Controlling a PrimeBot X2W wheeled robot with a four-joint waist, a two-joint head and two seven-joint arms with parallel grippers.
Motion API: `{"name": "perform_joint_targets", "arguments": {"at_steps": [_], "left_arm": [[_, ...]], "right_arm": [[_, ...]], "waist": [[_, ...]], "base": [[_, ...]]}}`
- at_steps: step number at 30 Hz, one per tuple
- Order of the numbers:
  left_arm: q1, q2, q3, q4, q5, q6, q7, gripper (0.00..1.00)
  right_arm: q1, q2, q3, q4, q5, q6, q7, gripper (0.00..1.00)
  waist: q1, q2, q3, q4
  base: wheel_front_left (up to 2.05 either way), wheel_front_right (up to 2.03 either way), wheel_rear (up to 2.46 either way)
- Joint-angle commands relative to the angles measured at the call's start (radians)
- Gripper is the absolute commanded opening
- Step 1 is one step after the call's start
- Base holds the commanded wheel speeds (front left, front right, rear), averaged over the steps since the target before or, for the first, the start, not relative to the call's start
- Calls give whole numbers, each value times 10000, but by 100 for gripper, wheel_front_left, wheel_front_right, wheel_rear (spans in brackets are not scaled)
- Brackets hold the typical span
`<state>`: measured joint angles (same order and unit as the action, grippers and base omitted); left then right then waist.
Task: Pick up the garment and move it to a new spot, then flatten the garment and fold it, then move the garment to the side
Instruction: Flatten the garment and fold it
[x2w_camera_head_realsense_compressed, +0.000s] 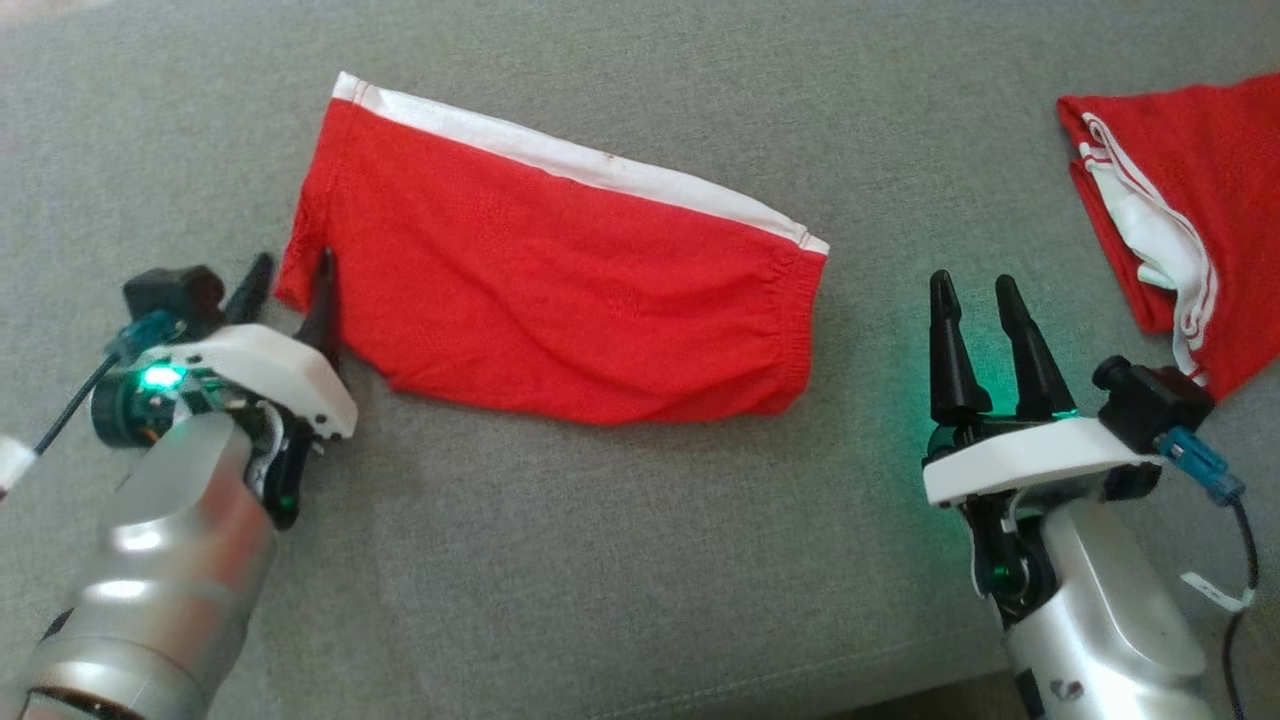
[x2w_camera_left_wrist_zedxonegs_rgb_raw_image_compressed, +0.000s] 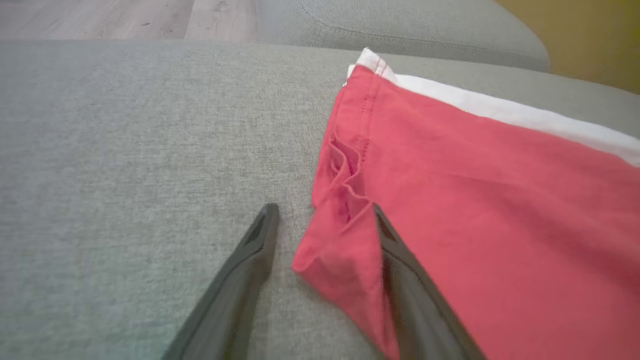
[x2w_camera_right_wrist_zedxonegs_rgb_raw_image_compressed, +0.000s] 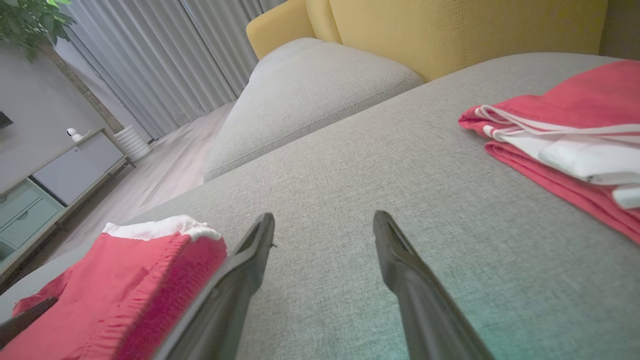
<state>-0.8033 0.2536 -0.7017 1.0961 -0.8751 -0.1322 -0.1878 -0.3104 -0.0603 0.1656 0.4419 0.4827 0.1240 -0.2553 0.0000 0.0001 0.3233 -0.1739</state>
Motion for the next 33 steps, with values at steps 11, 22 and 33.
{"name": "perform_joint_targets", "arguments": {"at_steps": [11,22,33], "left_arm": [[731,-212,-466,121,-815,15,-296,0],[2598,-720,1391,-1138,-323,567,-736,0],[4552,-1503,3845,-3775,2191,719,-738,100]], "right_arm": [[279,99,-20,-223,-206,67,-64,100],[1217,100,-414,-71,-594,67,-65,100],[660,100,996,-588,-643,67,-65,100]], "waist": [[0,-1,-813,483],[0,-1,-2053,1714],[0,-1,-1966,2592]], "base": [[0,0,0],[0,0,0],[0,0,0]]}}
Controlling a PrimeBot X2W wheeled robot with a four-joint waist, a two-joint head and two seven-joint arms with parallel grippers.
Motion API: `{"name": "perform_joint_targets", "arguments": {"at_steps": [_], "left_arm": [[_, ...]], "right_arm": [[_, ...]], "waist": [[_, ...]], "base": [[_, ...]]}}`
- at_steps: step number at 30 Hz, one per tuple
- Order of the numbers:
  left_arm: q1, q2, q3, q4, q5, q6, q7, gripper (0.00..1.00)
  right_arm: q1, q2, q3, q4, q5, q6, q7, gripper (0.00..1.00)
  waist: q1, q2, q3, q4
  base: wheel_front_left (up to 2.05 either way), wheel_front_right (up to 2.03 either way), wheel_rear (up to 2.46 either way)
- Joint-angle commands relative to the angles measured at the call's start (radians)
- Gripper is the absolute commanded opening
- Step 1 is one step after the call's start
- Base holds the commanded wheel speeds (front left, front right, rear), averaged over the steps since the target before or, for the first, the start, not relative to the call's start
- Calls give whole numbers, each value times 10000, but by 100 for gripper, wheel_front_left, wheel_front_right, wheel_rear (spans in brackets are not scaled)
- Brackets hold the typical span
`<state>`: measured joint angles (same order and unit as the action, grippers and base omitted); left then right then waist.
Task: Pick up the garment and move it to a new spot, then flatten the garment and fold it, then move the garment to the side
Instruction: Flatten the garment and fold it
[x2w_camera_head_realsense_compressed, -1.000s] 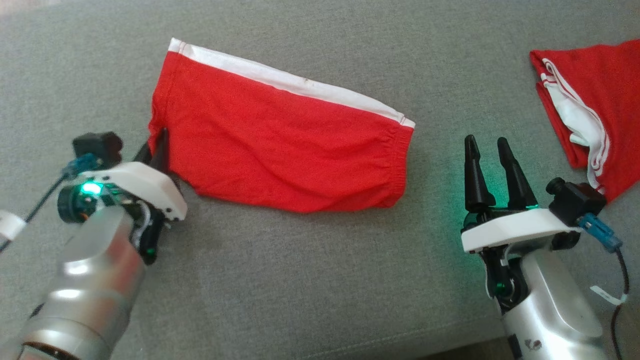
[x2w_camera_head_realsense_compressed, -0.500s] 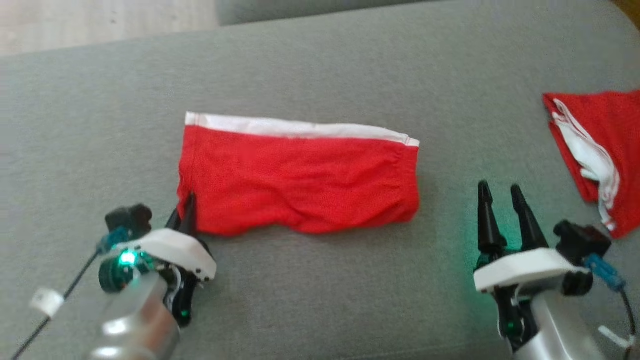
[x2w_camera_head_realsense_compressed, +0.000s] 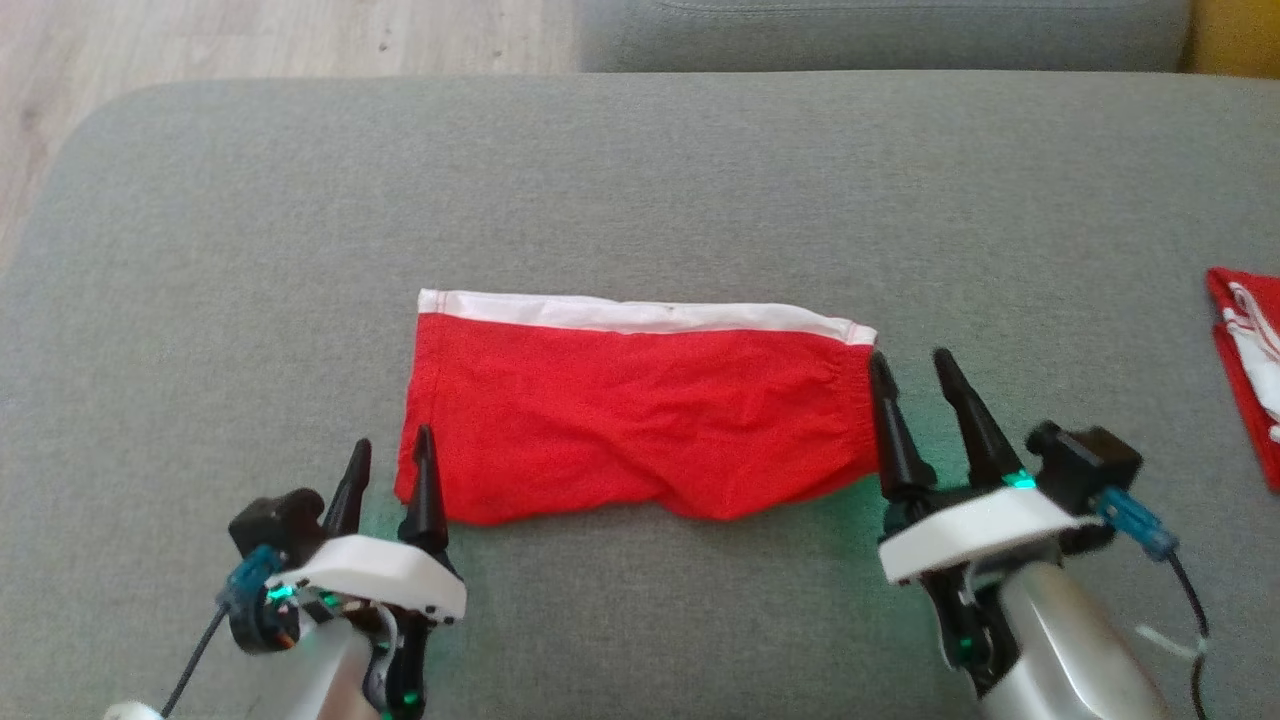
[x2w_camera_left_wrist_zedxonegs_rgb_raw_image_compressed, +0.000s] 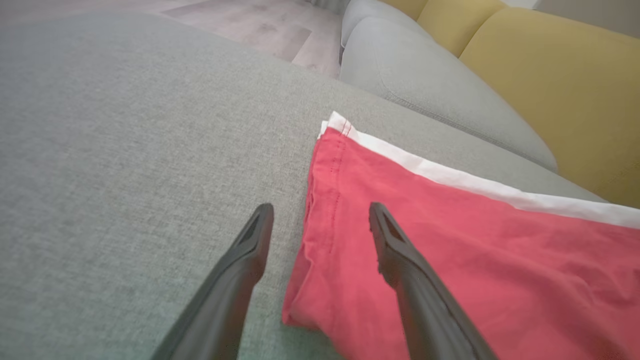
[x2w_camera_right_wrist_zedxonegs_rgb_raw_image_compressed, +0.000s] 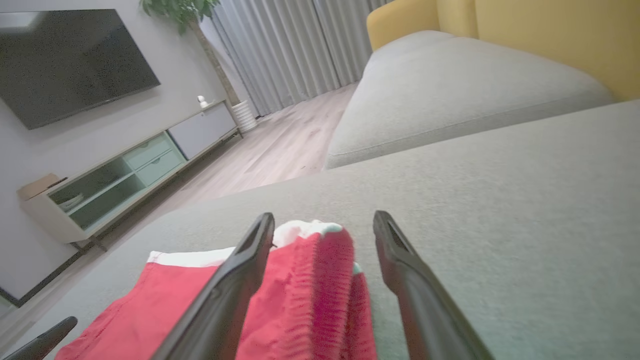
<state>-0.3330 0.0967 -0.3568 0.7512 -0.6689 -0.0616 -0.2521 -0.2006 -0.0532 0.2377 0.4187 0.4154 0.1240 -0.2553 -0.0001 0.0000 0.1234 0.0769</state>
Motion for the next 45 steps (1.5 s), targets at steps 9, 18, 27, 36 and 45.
{"name": "perform_joint_targets", "arguments": {"at_steps": [9,18,27,36,45], "left_arm": [[470,-388,1151,-696,1286,-417,-96,100],[411,-460,1301,-727,1497,-634,-97,100],[416,-463,1370,-779,1647,-677,-97,100],[630,-464,1371,-796,1632,-687,-97,100],[1018,-464,569,-690,1161,-689,-97,100]], "right_arm": [[-935,29,380,1092,-518,67,-65,100],[-1523,30,542,3716,-56,67,-65,100],[-1830,30,1177,4605,1441,67,-65,0],[-1671,-895,-869,3939,1092,67,-65,0],[-1745,-1129,-724,2932,1410,67,131,0]], "waist": [[1,0,189,444],[1,0,505,741],[1,0,629,632],[1,0,342,350],[1,0,-77,146]], "base": [[0,0,0],[0,0,0],[0,0,0],[0,0,0],[0,0,0]]}}
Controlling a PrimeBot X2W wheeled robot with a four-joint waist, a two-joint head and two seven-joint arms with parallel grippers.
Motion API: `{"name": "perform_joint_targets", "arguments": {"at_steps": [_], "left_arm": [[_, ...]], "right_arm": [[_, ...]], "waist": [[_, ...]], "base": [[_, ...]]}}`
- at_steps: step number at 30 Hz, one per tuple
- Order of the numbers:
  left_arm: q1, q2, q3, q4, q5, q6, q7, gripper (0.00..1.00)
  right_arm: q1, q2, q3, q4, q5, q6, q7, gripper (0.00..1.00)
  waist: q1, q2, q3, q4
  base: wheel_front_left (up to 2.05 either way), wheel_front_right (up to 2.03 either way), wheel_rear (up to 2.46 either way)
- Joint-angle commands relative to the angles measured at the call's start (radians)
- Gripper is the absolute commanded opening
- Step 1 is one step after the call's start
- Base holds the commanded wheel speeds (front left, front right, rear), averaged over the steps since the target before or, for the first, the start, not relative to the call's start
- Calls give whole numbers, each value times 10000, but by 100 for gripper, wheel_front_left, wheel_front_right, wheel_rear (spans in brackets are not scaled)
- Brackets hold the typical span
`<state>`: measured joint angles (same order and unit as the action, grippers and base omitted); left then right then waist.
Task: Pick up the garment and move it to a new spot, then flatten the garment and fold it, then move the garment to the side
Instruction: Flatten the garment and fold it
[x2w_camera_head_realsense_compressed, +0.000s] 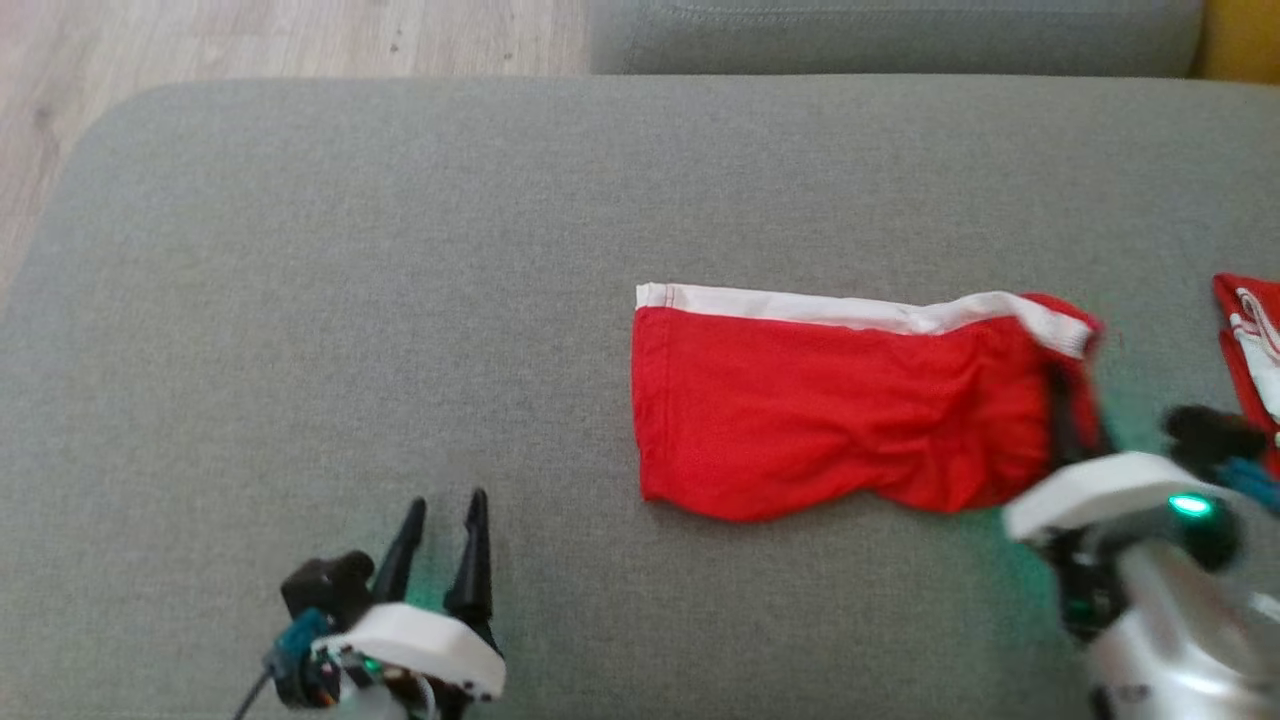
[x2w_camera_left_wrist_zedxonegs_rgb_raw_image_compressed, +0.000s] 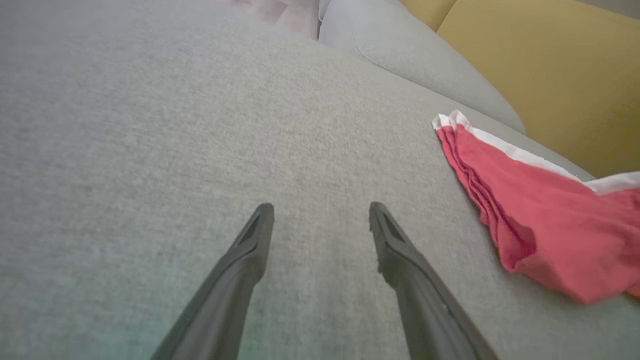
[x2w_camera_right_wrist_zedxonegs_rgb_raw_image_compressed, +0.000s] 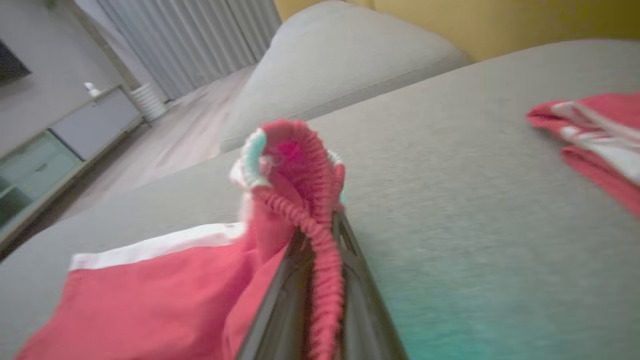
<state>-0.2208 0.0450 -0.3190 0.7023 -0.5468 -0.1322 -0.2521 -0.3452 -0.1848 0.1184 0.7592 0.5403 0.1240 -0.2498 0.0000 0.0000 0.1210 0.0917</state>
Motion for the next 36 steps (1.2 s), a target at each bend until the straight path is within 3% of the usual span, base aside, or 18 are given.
{"name": "perform_joint_targets", "arguments": {"at_steps": [1,5,10,16,17,18,19,23,28,32,36], "left_arm": [[-77,53,97,-176,-117,17,-97,100],[6,53,-341,-98,-410,16,-97,100],[42,53,-689,-5,-548,16,-97,100],[69,53,-959,93,-509,16,-97,100],[63,53,-981,113,-476,16,-97,100],[58,53,-985,129,-449,16,-97,100],[50,53,-975,138,-401,16,-97,100],[60,53,-802,147,-195,16,-97,100],[159,53,-196,-128,200,20,-97,100],[281,53,343,-678,651,69,-97,100],[407,53,811,-1423,1226,176,-97,100]], "right_arm": [[-325,327,768,-734,448,67,260,0],[-289,685,1824,-1937,1752,67,1190,0],[-164,887,2559,-2715,2561,67,1897,0],[-274,1131,2918,-2042,2379,67,1969,0],[-330,1175,2911,-1804,2275,67,1877,30],[-389,1218,2927,-1563,2192,67,1806,72],[-468,1252,2986,-1371,2105,67,1703,100],[-617,1325,3323,-1075,2190,67,1131,100],[-523,1339,3544,-1092,2158,67,199,100],[-341,1153,2850,-1196,1487,67,-99,100],[213,1091,867,-1996,-75,67,-115,100]], "waist": [[0,0,-97,16],[0,0,-267,267],[0,0,-395,766],[0,0,-427,1770],[0,0,-412,1931],[0,0,-396,2068],[0,0,-385,2188],[0,0,-413,2385],[0,0,-626,2054],[0,0,-821,1567],[0,0,-950,1109]], "base": [[0,0,0],[0,0,0],[0,0,0],[0,0,0],[0,0,0],[0,0,0],[0,0,0],[0,0,0],[0,0,0],[0,0,0],[0,0,0]]}}
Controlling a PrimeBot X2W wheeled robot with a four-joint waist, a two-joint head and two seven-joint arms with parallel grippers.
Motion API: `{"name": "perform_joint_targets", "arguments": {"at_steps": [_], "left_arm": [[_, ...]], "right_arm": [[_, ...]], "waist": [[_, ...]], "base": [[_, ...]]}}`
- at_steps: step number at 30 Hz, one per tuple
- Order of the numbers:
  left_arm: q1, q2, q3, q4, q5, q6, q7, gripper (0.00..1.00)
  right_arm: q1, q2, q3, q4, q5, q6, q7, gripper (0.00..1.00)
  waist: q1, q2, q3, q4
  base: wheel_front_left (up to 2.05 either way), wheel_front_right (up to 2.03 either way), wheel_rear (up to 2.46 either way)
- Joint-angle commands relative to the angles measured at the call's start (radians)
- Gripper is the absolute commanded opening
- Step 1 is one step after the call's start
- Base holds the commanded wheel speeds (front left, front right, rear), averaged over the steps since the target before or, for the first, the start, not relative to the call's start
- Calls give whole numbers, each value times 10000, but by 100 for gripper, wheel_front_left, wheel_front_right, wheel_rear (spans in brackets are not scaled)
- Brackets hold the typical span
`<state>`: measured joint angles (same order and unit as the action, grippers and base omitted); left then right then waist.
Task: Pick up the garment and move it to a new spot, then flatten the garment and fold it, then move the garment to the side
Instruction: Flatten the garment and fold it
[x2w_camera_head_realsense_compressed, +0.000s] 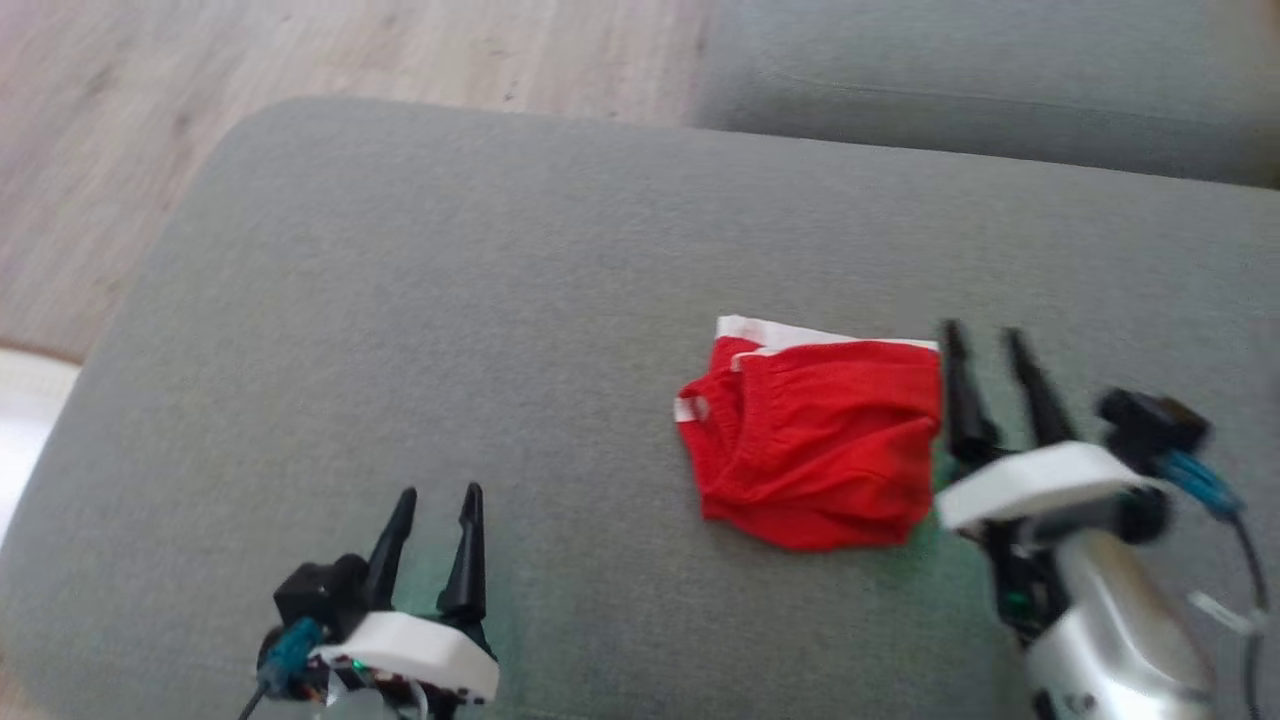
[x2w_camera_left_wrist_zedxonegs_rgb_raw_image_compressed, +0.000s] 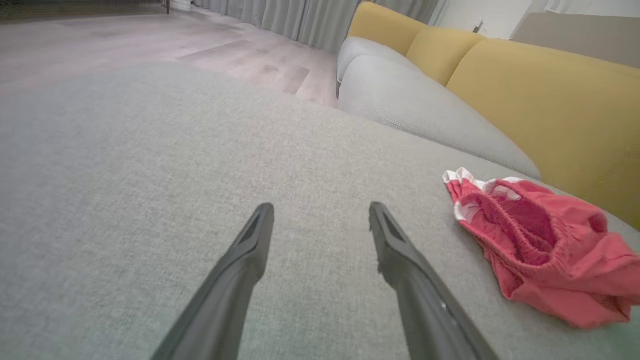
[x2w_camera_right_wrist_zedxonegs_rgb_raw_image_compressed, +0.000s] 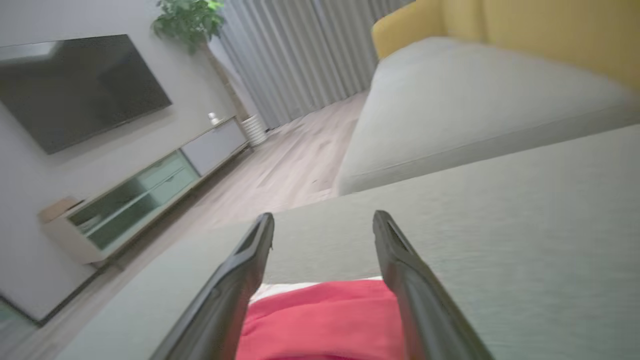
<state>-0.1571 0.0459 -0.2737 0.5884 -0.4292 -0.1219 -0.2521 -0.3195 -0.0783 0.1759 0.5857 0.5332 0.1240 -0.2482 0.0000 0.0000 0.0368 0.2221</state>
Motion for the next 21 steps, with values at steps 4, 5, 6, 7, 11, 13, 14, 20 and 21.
{"name": "perform_joint_targets", "arguments": {"at_steps": [4,5,6,7,11,13,14,20,21], "left_arm": [[-50,43,697,-968,670,173,-97,100],[22,43,757,-1096,824,190,-97,100],[93,43,801,-1208,980,206,-97,100],[168,43,833,-1303,1135,236,-97,100],[573,43,973,-1571,1607,388,-97,100],[845,43,1008,-1736,1747,459,-97,100],[996,43,1021,-1799,1764,489,-97,100],[1560,43,1067,-2066,1833,598,-97,100],[1609,43,1074,-2087,1822,608,-97,100]], "right_arm": [[729,166,-987,-956,-1598,67,-132,100],[894,198,-1166,-1053,-1875,67,-133,100],[1037,222,-1294,-1164,-2148,67,-133,100],[1179,241,-1415,-1250,-2362,67,-133,100],[1716,273,-1588,-1476,-2854,67,-134,100],[1982,276,-1537,-1524,-2852,67,-134,100],[2109,277,-1530,-1548,-2865,67,-134,100],[2530,279,-1502,-1629,-2738,67,-135,100],[2563,279,-1495,-1638,-2713,67,-135,100]], "waist": [[0,0,-199,-514],[0,0,-227,-578],[0,0,-247,-634],[0,0,-265,-682],[0,0,-389,-831],[0,0,-474,-894],[0,0,-518,-919],[0,0,-686,-1033],[0,0,-701,-1045]], "base": [[0,0,0],[0,0,0],[0,0,0],[0,0,0],[0,0,0],[0,0,0],[0,0,0],[0,0,0],[0,0,0]]}}
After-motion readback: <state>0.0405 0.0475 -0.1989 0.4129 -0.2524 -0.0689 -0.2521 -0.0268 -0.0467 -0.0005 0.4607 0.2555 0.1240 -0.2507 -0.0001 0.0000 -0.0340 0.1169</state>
